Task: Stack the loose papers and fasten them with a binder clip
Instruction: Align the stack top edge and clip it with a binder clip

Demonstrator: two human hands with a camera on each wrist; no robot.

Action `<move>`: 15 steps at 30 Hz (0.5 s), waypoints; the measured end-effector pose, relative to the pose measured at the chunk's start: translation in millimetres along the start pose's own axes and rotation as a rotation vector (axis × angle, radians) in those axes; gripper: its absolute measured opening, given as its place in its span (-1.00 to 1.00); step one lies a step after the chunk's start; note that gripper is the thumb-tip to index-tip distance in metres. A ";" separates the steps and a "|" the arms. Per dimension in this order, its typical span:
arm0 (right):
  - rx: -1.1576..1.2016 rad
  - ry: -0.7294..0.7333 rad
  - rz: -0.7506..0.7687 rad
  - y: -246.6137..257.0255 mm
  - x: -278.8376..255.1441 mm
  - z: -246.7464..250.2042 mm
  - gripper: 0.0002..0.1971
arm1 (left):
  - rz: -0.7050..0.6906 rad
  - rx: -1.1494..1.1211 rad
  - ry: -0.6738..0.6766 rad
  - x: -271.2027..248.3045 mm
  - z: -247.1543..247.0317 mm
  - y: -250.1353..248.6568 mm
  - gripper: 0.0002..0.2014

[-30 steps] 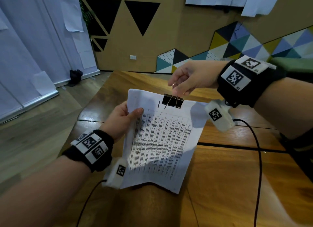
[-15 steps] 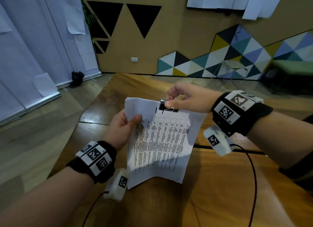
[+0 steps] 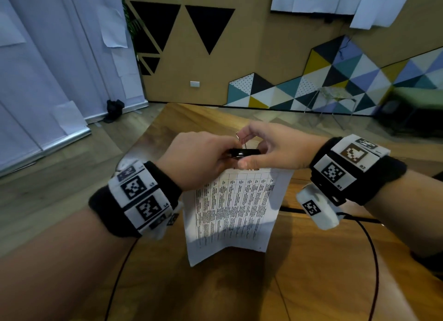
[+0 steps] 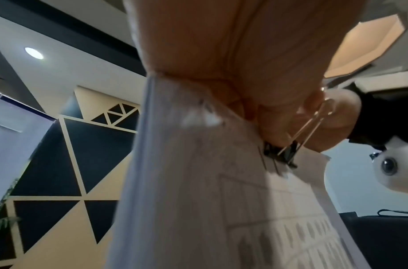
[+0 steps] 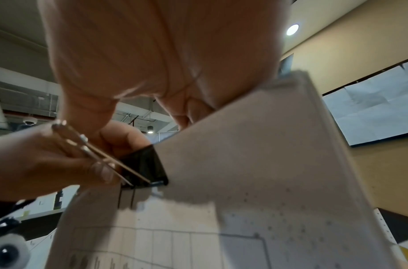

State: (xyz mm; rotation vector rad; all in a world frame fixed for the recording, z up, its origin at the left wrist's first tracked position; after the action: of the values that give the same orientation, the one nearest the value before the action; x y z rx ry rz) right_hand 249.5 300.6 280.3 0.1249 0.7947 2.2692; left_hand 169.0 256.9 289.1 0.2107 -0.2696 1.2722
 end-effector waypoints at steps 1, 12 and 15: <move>0.020 0.024 -0.002 0.0 -1.2 -2.4 0.02 | -0.002 -0.009 -0.004 0.7 -2.0 -0.9 -0.65; -0.232 0.014 -0.040 -4.4 1.1 -9.1 0.10 | -0.010 -0.145 -0.130 -3.0 -5.5 -4.4 -0.66; -0.361 0.023 -0.022 -5.5 3.6 -15.9 -0.01 | 0.000 -0.129 -0.083 -0.9 -5.4 -1.2 -0.60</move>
State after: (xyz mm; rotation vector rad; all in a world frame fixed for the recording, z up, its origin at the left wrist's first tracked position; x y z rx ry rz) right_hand 245.3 298.0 263.8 -0.0771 0.3842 2.3559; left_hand 170.4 257.4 283.8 0.1529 -0.4215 1.2432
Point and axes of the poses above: each hand's wrist, its own x-axis towards the middle knuckle, its own z-axis out of the back of the hand, y = z × x, the point moved 10 cm from there along x, towards the middle knuckle, and after that the axes turned 6 degrees about x, right-handed, at the moved point
